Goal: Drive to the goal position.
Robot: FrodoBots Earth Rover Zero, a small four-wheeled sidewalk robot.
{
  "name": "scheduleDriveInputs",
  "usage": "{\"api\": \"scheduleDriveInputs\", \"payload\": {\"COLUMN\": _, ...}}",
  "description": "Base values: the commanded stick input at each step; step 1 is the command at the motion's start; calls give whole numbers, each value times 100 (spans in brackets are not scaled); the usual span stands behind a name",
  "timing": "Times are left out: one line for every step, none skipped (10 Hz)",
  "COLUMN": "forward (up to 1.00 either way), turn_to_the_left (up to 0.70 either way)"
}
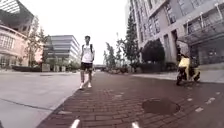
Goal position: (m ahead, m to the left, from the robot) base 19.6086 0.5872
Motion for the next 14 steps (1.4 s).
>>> {"api": "scheduleDriveInputs", "payload": {"forward": 70, "turn_to_the_left": 0}}
{"api": "scheduleDriveInputs", "payload": {"forward": 70, "turn_to_the_left": 0}}
{"api": "scheduleDriveInputs", "payload": {"forward": 70, "turn_to_the_left": 0}}
{"api": "scheduleDriveInputs", "payload": {"forward": 70, "turn_to_the_left": 0}}
{"api": "scheduleDriveInputs", "payload": {"forward": 70, "turn_to_the_left": 0}}
{"api": "scheduleDriveInputs", "payload": {"forward": 70, "turn_to_the_left": 0}}
{"api": "scheduleDriveInputs", "payload": {"forward": 70, "turn_to_the_left": 0}}
{"api": "scheduleDriveInputs", "payload": {"forward": 70, "turn_to_the_left": 0}}
{"api": "scheduleDriveInputs", "payload": {"forward": 70, "turn_to_the_left": 0}}
{"api": "scheduleDriveInputs", "payload": {"forward": 70, "turn_to_the_left": 1}}
{"api": "scheduleDriveInputs", "payload": {"forward": 70, "turn_to_the_left": 1}}
{"api": "scheduleDriveInputs", "payload": {"forward": 70, "turn_to_the_left": 6}}
{"api": "scheduleDriveInputs", "payload": {"forward": 70, "turn_to_the_left": 14}}
{"api": "scheduleDriveInputs", "payload": {"forward": 70, "turn_to_the_left": 14}}
